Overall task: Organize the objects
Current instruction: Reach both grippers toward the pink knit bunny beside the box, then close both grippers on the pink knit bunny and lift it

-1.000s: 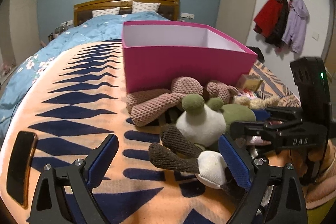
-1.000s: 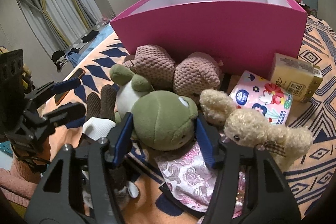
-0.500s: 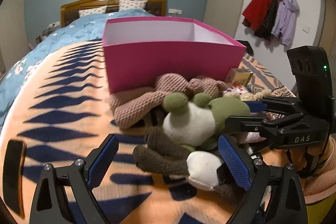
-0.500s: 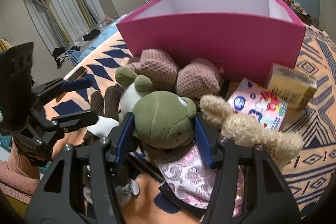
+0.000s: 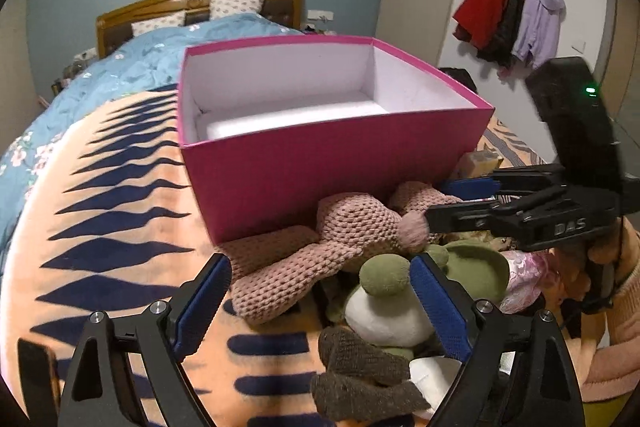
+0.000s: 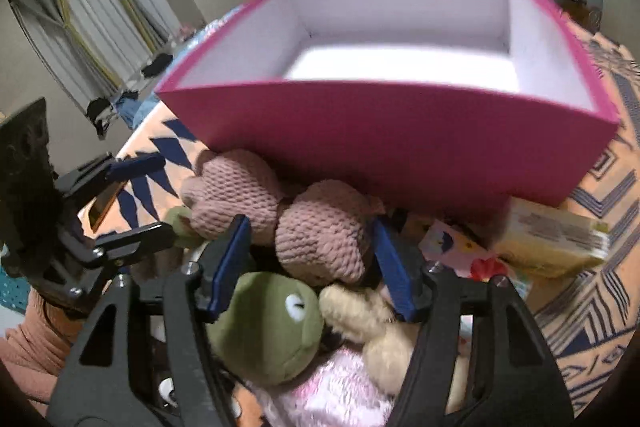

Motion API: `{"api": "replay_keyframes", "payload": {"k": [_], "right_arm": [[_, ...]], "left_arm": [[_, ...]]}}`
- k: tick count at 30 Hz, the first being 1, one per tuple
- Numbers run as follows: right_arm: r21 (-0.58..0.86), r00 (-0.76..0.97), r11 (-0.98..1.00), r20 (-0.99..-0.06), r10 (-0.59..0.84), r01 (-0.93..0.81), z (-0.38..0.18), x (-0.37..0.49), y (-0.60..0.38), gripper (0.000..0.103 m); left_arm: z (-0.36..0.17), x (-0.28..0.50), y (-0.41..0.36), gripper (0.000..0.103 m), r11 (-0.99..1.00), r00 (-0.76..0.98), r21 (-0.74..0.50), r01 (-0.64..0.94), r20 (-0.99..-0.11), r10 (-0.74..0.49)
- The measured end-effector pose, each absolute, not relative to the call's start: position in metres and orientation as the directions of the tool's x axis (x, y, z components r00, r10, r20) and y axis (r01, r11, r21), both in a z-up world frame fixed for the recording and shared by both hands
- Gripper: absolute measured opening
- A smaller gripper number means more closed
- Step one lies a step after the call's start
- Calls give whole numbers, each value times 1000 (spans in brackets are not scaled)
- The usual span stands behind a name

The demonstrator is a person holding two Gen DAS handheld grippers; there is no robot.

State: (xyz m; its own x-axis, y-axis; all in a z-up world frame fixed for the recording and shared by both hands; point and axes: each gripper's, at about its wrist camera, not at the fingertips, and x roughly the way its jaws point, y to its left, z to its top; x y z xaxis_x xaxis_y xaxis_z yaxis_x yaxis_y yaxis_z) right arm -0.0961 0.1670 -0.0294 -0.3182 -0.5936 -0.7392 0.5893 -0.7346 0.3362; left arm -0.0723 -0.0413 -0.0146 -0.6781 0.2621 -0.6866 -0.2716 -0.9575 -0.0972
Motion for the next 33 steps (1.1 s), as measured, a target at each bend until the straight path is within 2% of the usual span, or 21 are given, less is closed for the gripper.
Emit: {"api": "replay_keyframes", "payload": {"k": [3,5,6,9,13,18,20,25,33], "right_arm": [[362,-280,-724,-748,-602,588,-37,-102,164,67],[385,-268,-711,-736,-621,589,-40,-103,166,65],[395,-270,-711,-731,-626,582,-40,-104,167,50],[438,-260,-697,-708,-656,568,-44,-105,173,50],[419,-300,-695,-684,-665,585,-32,-92,178,48],[451,-330,-664,-616,-715,597,-4,-80,188,47],[447,-347,-652,-589,-730,612,10,-74,191,47],[411,-384,-636,-543,-746,653,42,-67,190,48],[352,-435,-606,-455,-777,713,101,-85,183,48]], "left_arm": [[-19,-78,-37,92,-950,-657,-86,-301,-704,272],[-25,-82,-35,87,-939,-626,-102,-328,-721,296],[-27,-82,-35,87,-935,-615,-119,-335,-724,313],[-29,-85,-37,86,-928,-608,-153,-340,-717,341],[-29,-79,-35,80,-922,-599,-177,-344,-715,361],[-18,-65,-35,67,-916,-612,-183,-358,-695,378],[-11,-61,-37,58,-918,-620,-182,-352,-689,375],[19,-59,-42,49,-919,-669,-182,-349,-638,381],[75,-79,-43,47,-936,-752,-88,-340,-573,326]]}}
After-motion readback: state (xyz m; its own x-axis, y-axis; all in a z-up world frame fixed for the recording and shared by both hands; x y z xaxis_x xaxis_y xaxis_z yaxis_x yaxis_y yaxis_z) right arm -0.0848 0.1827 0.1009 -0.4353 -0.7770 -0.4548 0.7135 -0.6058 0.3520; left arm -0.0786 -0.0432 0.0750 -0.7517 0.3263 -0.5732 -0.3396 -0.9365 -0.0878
